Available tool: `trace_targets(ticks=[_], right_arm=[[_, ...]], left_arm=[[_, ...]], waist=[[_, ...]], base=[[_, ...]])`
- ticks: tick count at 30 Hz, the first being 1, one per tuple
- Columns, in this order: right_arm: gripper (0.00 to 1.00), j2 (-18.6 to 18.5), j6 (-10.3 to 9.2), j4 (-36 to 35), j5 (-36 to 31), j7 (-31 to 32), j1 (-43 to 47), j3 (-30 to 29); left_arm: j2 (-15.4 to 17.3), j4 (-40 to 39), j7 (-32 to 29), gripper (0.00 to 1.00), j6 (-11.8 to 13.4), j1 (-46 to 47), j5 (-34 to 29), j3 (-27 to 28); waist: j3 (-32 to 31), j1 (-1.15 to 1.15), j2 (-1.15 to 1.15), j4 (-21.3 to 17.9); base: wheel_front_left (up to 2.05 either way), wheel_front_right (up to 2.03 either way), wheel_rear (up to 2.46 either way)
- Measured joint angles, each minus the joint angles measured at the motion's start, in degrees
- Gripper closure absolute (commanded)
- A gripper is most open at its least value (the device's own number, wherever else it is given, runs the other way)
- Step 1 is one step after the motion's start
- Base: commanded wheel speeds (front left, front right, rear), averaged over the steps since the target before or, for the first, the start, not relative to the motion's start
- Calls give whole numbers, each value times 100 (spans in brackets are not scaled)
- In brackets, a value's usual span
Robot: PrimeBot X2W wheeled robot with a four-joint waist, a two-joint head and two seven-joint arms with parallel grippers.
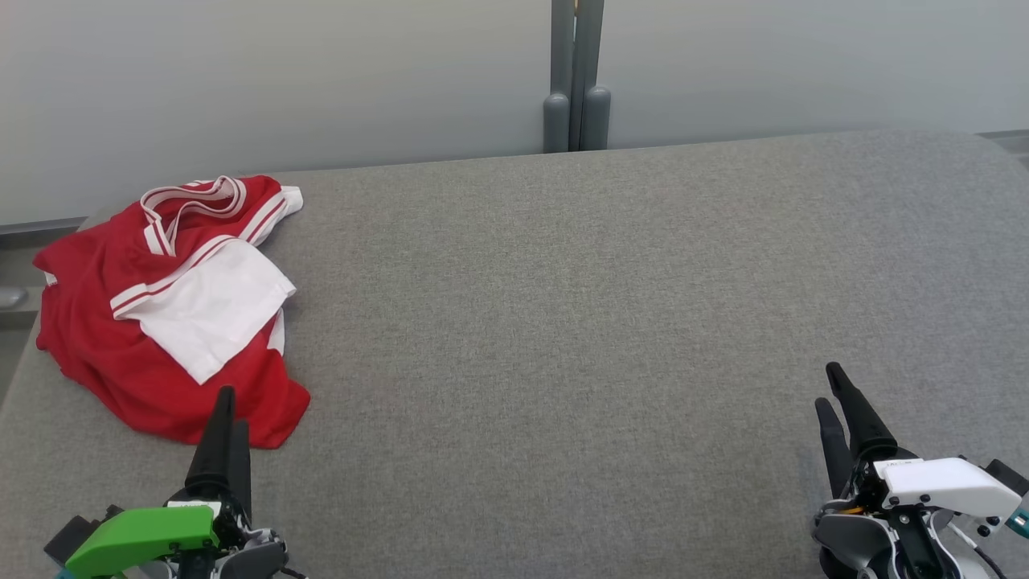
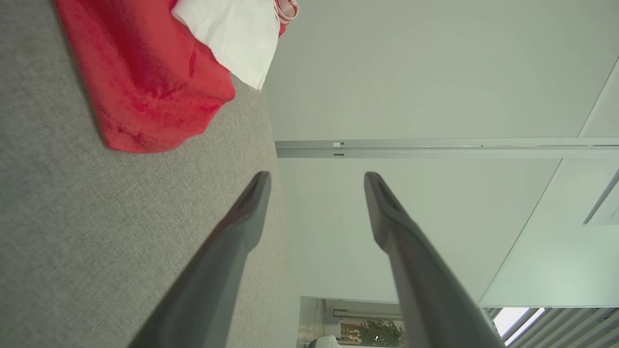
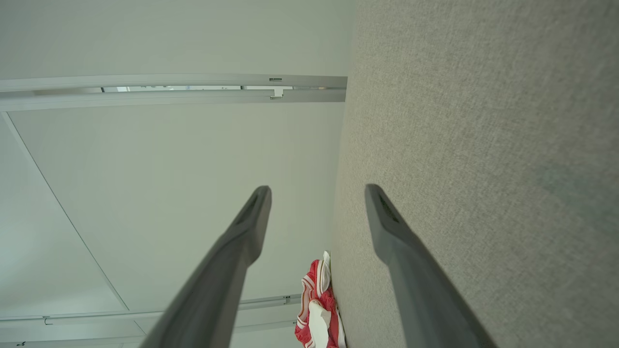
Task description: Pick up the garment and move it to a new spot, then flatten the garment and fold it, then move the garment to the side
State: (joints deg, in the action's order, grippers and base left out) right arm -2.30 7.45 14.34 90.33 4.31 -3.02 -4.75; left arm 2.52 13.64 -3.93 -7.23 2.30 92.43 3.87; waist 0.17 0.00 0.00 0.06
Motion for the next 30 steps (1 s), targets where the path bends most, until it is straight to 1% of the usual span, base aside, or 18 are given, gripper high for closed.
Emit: trace_targets(ticks=[2, 7, 13, 19, 23, 30], right_arm=[[0, -2, -1, 0, -71, -38, 0, 12], [0, -10, 0, -40, -698, -193, 0, 87], [0, -19, 0, -175, -1672, -345, 0, 166], [0, -15, 0, -320, -2776, -481, 0, 149], [0, -14, 0, -415, -3483, -565, 1, 133], [0, -15, 0, -512, -4404, -709, 15, 209]], left_arm=[[2, -5, 24, 0, 0, -5, -24, -18], [73, -10, 222, 0, 0, -47, -320, -172], [212, 31, 404, 0, 0, -45, -812, -342], [205, 96, 531, 0, 0, -41, -1557, -294], [197, 131, 616, 0, 26, -40, -2190, -241], [181, 134, 757, 0, 25, -37, -3126, -232]], waist=[[0, 0, 0, 0], [-2, 0, 0, 1], [-8, 0, 0, 1], [-19, 0, 0, 1], [-27, 0, 0, 5], [-42, 0, 0, 18]], base=[[0, 0, 0], [0, 0, 0], [0, 0, 0], [0, 0, 0], [0, 0, 0], [0, 0, 0]])
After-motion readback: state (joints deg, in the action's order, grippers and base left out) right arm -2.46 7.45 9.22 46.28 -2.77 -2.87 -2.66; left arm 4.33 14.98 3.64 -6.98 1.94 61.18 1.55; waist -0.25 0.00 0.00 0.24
